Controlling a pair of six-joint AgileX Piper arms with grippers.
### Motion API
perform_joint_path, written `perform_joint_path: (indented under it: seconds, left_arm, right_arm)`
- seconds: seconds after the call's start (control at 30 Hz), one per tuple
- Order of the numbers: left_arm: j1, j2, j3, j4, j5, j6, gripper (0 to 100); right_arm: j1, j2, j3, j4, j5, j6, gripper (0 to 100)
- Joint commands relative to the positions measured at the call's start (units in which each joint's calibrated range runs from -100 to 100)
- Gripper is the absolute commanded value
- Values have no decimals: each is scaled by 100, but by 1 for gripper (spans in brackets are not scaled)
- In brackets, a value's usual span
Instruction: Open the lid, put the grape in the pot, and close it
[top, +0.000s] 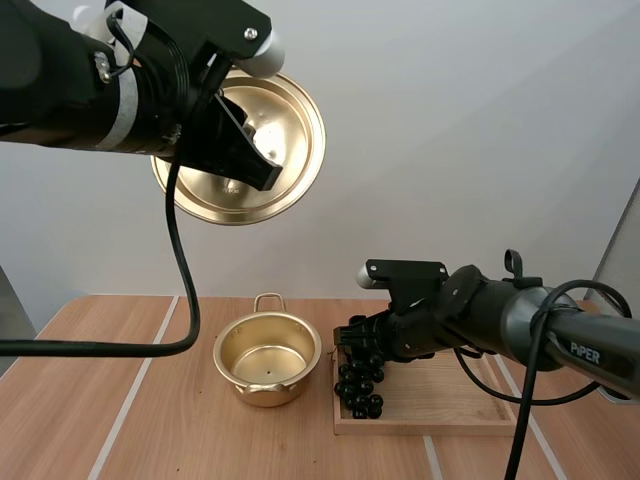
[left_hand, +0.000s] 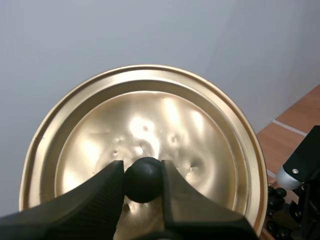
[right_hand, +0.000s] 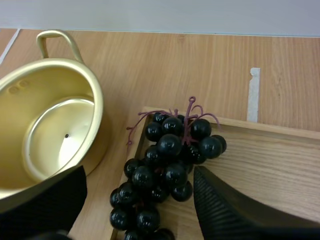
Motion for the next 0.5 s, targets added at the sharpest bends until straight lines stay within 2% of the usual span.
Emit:
perform_joint_path:
  seconds: [0.0, 0.23, 0.47]
  left_arm:
    - [-16, -41, -38, -9, -74, -92, 0]
    - [-16, -41, -38, -30, -74, -102, 0]
    - [-16, -41, -38, -95, -74, -115, 0]
  right_arm:
    - [8, 219, -33, -74, -179, -69, 100]
    - [53, 890, -33, -74, -703, -69, 100]
    - [292, 1326, -46, -74, -1240, -198, 100]
